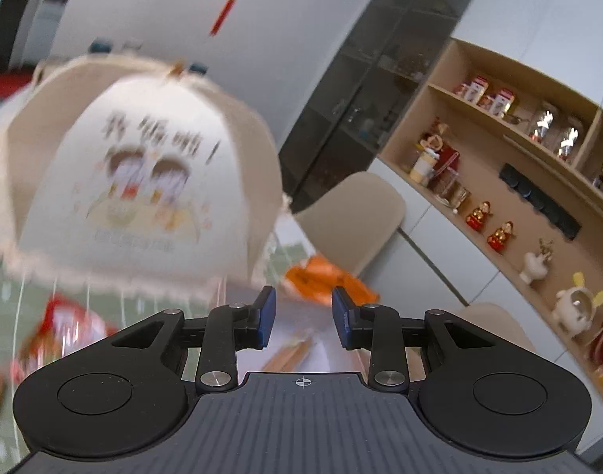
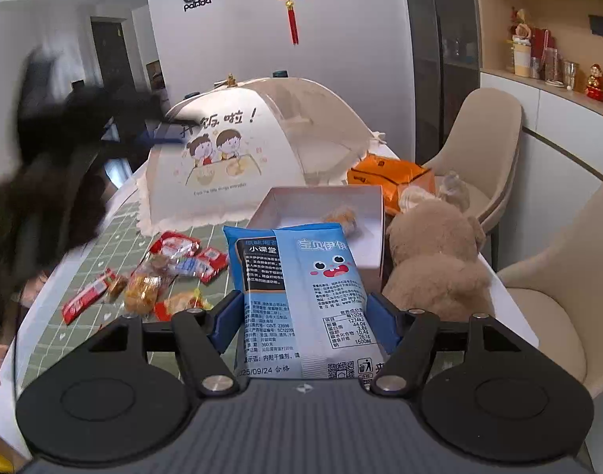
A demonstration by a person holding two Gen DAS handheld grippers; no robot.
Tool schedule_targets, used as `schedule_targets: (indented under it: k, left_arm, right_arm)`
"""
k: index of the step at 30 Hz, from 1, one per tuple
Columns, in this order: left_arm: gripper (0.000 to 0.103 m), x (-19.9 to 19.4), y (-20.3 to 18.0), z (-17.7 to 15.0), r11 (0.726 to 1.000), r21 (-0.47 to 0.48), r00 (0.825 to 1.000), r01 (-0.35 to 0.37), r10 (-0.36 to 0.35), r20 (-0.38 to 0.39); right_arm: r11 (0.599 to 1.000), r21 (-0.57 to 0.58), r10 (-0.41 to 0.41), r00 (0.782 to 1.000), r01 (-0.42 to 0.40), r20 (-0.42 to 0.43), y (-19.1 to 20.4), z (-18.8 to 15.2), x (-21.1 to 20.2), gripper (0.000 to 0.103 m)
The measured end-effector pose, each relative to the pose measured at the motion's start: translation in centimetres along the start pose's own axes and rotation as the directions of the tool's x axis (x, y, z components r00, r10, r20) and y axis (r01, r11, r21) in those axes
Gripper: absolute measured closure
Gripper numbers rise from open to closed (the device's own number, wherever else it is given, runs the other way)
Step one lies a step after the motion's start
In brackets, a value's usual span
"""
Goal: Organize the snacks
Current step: 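Drop the peanut snack into the pink box with the left tool while the right drops the blue bag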
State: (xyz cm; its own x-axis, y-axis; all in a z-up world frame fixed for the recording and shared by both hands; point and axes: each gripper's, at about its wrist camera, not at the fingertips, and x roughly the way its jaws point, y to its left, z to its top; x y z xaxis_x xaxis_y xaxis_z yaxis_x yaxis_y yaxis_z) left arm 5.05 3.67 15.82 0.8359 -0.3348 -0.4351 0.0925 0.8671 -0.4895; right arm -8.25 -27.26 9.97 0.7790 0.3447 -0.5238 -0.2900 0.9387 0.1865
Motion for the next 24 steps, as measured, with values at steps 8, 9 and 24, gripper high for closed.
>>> schedule_targets:
  k: [8,9,24]
  left_arm:
    - [0.068,-6.7,3.7,-6.9,0.995,-0.081,0.997,-0.055,0.050,-0.051]
    - [0.068,-7.8,4.8,-7.3,0.993,-0.092,0.996,-0.078,0.073,-0.054]
    - [0.068,-16.7,20.2,-10.3,0.817,-0.251,0.854,-0.520,0.499,-0.144]
  right_arm:
    - [1.000,-0.012,0.005,1.000,-0.004,0.012,0.1,10.5,10.0,0.026]
    - [1.000,-0.015,0.023,1.000,-0.023,-0.021,0.2,11.6,11.8,0.026]
    - [0.948,-0.282,0.089,0.975,-0.144,-0.202,9.3,1.2,16.5,0.025]
